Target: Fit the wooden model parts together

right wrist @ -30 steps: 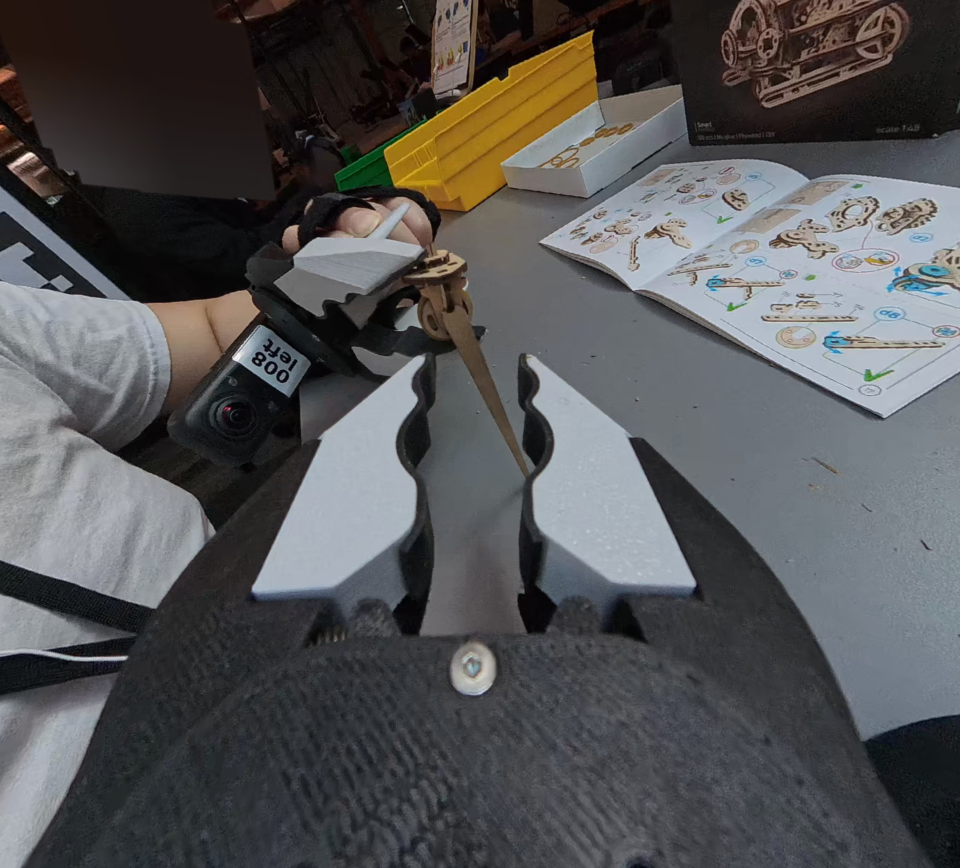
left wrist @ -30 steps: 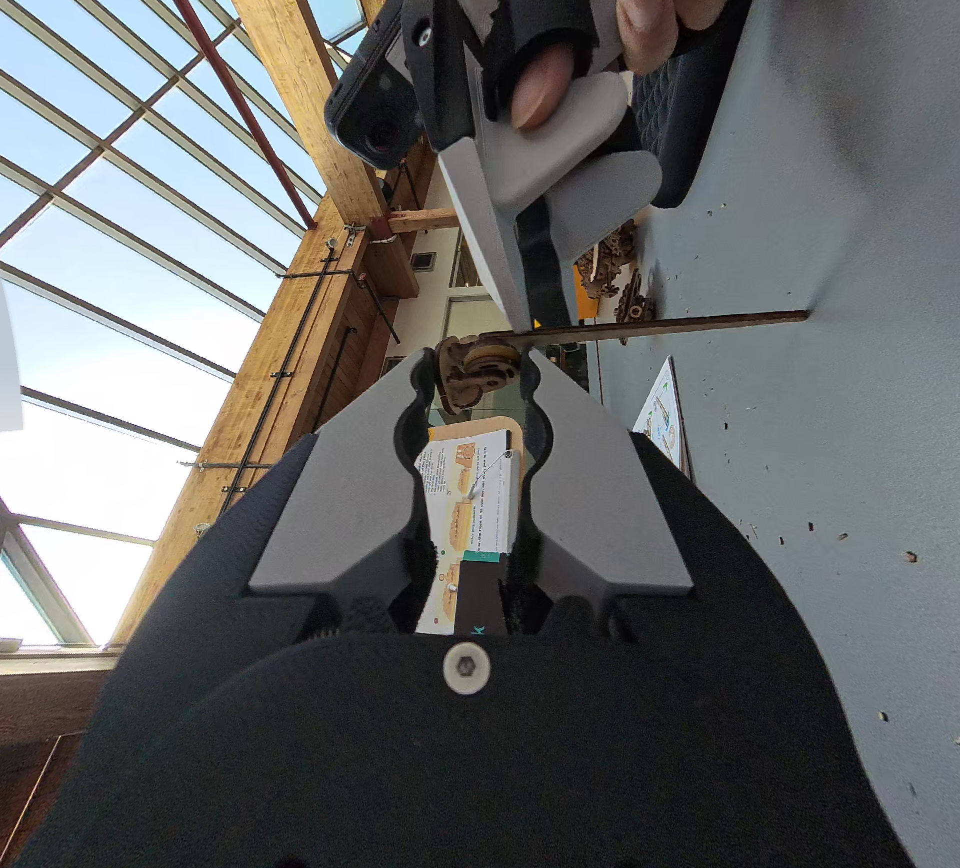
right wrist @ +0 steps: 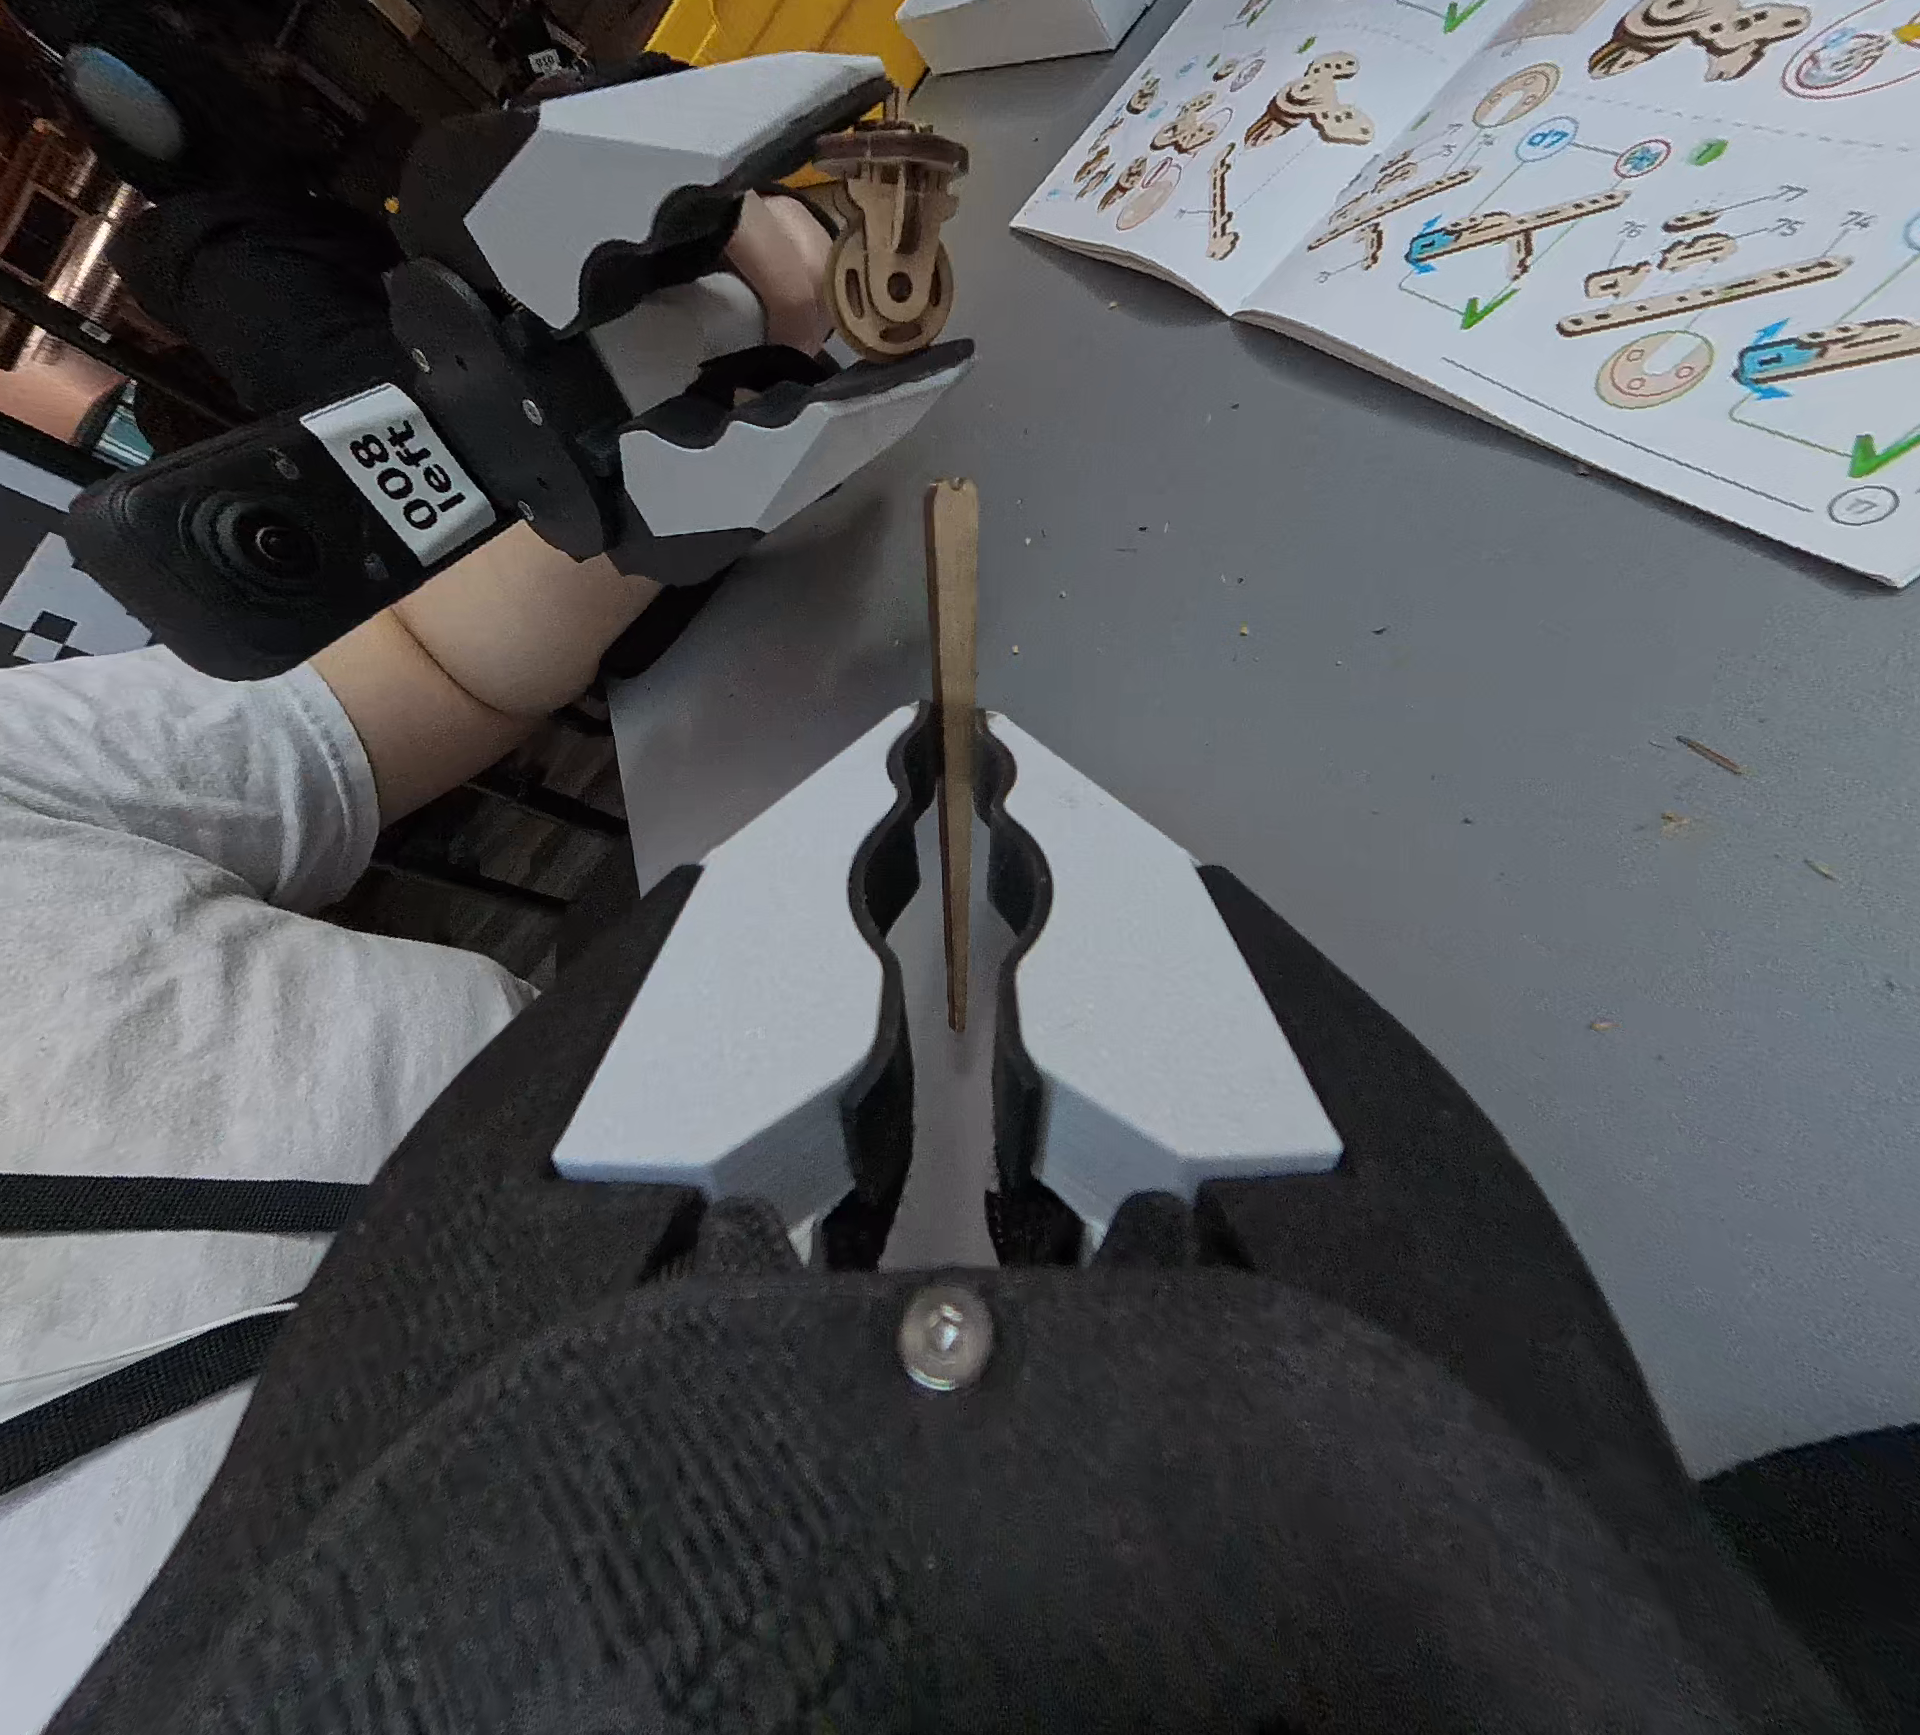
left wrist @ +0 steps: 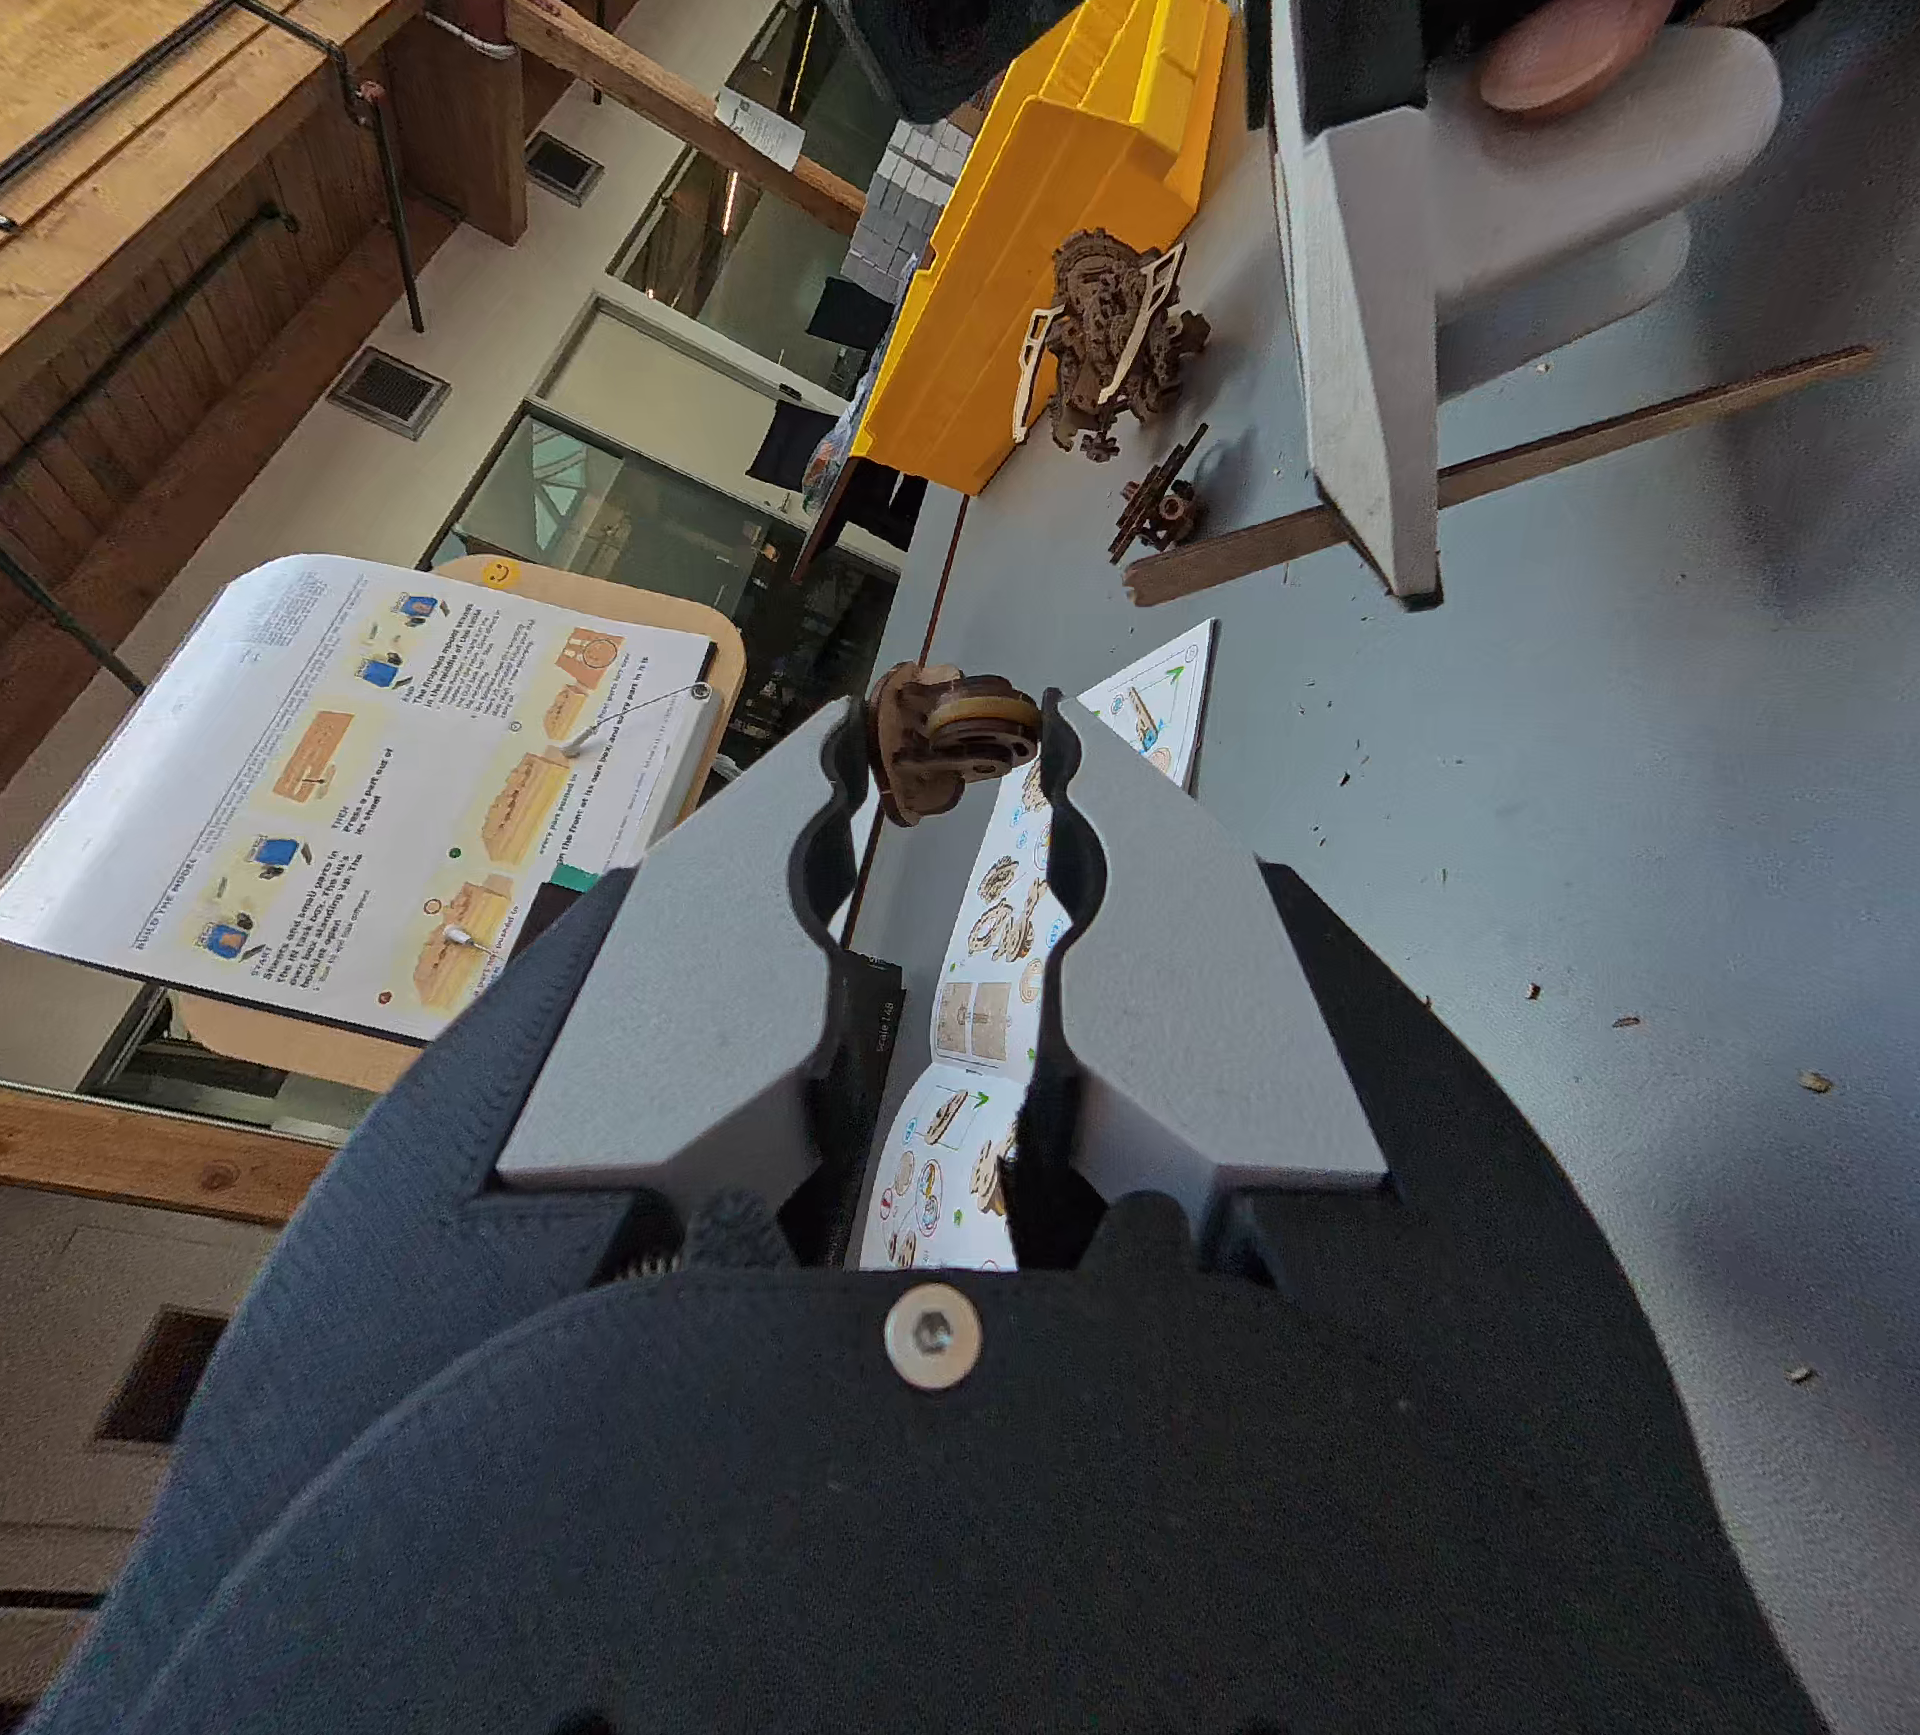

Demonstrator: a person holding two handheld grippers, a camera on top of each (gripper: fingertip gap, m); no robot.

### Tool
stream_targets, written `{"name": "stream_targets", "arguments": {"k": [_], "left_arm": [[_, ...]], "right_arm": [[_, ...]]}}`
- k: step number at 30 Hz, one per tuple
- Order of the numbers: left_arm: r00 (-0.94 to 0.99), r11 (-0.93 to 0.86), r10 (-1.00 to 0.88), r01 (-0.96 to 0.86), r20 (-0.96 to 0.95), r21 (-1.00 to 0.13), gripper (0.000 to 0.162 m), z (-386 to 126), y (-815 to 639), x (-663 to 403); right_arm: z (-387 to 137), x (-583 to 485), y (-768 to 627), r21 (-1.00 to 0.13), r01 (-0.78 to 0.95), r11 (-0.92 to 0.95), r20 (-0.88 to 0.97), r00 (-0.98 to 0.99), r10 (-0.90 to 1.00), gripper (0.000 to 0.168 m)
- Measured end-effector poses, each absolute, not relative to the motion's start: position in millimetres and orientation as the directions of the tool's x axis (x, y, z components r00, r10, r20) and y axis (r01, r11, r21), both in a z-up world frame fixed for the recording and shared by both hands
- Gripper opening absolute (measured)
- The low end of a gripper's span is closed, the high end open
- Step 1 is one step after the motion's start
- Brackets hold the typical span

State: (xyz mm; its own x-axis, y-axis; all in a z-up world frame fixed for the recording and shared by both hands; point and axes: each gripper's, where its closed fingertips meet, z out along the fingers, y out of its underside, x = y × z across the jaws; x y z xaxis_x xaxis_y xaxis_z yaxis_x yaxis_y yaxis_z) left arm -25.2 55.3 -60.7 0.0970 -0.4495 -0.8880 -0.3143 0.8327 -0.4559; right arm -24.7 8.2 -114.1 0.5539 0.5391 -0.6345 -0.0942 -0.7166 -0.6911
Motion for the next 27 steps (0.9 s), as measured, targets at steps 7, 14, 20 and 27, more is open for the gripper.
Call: {"name": "stream_targets", "arguments": {"k": [7,14,20,27], "left_arm": [[0.102,0.791,-0.537,-0.284,-0.837,-0.542,0.031,-57,53,-26],[0.062,0.716,-0.676,-0.182,-0.735,-0.674,0.031,-49,37,-25],[0.007,0.585,-0.81,-0.056,-0.586,-0.809,0.031,-35,24,-27],[-0.021,0.546,-0.837,-0.037,-0.546,-0.837,0.031,-35,20,-27]], "right_arm": [[-136,-32,6,-0.63,0.02,-0.777,-0.626,0.579,0.522,0.004],[-87,-14,24,-0.877,0.11,-0.467,-0.318,0.597,0.737,0.027],[-7,-15,17,-0.983,0.167,0.071,0.138,0.429,0.893,0.029],[-22,-31,30,-0.95,0.296,0.1,0.199,0.325,0.925,0.028]]}}
